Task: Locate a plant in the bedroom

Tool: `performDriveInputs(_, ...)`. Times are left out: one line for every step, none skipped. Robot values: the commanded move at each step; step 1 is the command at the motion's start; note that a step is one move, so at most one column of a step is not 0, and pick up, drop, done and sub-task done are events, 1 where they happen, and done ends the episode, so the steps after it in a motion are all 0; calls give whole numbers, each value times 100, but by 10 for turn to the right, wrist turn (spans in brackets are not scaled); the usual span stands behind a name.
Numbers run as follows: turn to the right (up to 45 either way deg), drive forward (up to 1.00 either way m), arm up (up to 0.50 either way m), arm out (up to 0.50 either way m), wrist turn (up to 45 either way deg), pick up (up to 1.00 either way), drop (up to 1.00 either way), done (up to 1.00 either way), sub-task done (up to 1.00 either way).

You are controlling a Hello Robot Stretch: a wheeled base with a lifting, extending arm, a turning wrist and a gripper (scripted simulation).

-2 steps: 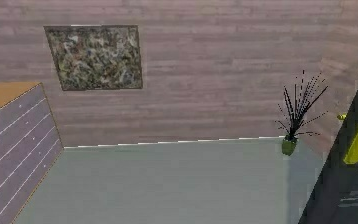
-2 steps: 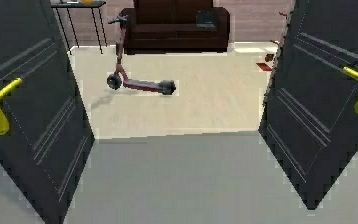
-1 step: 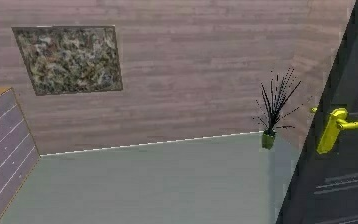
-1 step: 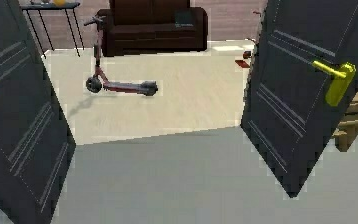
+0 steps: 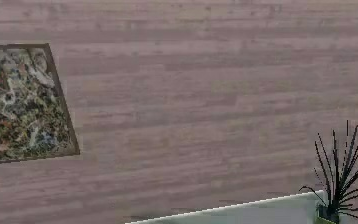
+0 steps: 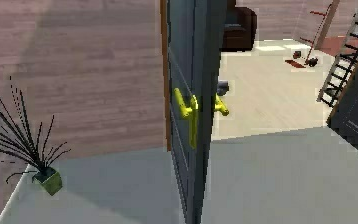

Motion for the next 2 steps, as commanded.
performDriveInputs(300, 0, 0, 0, 0, 0, 0, 0, 0)
performDriveInputs(0, 5, 0, 0, 0, 0, 0, 0, 0)
